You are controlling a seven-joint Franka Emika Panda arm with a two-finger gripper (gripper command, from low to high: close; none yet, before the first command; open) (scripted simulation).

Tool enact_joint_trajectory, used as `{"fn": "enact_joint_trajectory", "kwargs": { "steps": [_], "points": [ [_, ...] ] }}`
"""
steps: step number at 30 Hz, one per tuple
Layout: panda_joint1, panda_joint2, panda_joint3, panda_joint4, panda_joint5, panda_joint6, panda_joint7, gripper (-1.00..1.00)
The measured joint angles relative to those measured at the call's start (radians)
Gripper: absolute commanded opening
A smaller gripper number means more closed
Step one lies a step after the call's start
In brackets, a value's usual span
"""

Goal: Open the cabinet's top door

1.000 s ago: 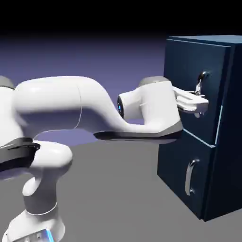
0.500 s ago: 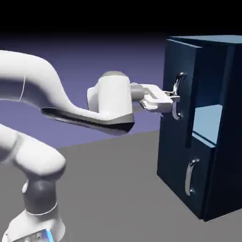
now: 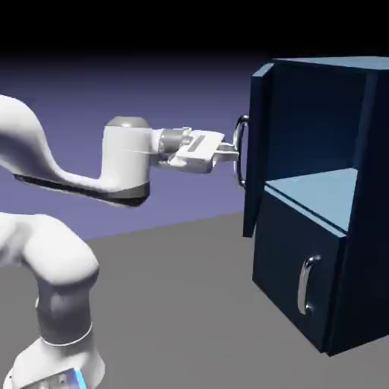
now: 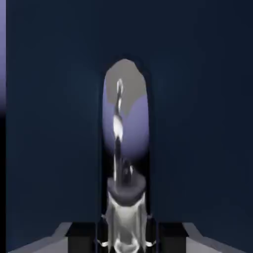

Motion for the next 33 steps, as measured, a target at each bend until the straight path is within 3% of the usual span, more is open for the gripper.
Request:
{"fn": "enact_joint_trajectory", "kwargs": {
  "steps": [12,22,33],
  "points": [
    [0.028,0.158,0.431,0.116,0.497,-0.471,0.010,-1.00],
    [-0.109,0.486,0.758,0.427,0.758,-0.906,0.112,-1.00],
    [-0.257,0.885,1.013,0.779,0.827,-1.346,0.294,-1.00]
  ]
}}
